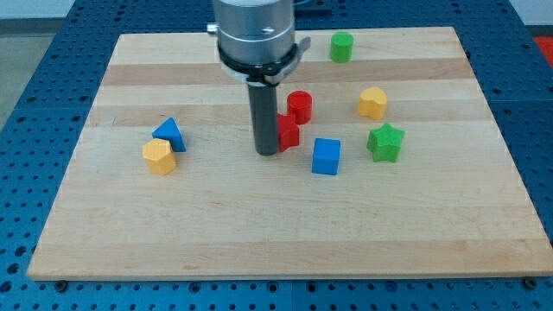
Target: Slide the blue to the red star
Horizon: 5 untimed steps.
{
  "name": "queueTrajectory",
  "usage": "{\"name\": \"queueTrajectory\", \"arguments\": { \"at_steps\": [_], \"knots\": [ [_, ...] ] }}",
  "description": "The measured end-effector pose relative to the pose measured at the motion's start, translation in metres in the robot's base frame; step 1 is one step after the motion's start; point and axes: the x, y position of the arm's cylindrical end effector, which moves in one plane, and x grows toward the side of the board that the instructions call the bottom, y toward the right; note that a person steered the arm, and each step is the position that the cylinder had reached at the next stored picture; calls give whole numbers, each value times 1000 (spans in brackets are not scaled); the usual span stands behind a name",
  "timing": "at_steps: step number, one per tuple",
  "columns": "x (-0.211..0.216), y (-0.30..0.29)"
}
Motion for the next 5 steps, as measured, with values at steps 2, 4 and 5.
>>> {"name": "queueTrajectory", "arguments": {
  "at_steps": [2,4,5],
  "knots": [
    [-9,15],
    [-3,24],
    [22,16]
  ]
}}
